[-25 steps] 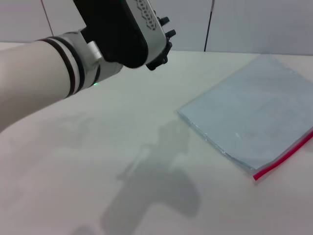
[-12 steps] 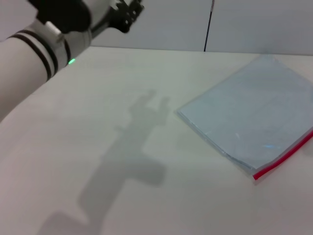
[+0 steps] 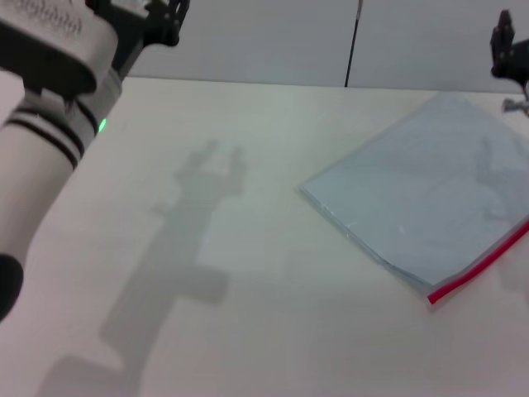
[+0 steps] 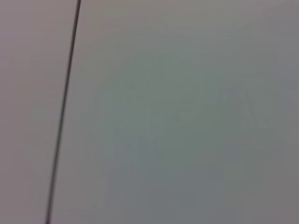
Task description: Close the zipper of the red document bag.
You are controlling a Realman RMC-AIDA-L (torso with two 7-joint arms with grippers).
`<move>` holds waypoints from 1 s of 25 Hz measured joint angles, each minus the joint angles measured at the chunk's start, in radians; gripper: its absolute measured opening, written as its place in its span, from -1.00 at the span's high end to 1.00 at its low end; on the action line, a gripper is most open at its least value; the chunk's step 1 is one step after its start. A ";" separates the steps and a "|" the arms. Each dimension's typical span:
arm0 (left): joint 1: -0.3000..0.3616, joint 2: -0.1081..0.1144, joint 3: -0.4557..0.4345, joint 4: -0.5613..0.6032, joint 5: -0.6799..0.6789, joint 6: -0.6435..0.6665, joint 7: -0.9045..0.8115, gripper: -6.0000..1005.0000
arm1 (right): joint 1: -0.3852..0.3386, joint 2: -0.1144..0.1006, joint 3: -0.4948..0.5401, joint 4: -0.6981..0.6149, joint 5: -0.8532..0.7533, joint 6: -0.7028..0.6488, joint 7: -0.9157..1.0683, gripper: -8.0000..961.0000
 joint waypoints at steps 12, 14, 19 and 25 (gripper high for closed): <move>-0.152 -0.001 0.135 0.580 -0.055 0.673 -0.358 0.07 | 0.007 0.010 -0.240 0.180 0.014 0.247 0.254 0.02; -0.177 -0.001 0.136 0.629 -0.055 0.684 -0.404 0.06 | 0.007 0.011 -0.243 0.186 0.020 0.241 0.255 0.02; -0.217 -0.002 0.136 0.702 -0.054 0.683 -0.425 0.06 | 0.013 0.011 -0.244 0.204 0.022 0.225 0.257 0.02; -0.247 -0.003 0.140 0.761 -0.046 0.681 -0.426 0.06 | 0.028 0.011 -0.244 0.241 0.023 0.193 0.258 0.02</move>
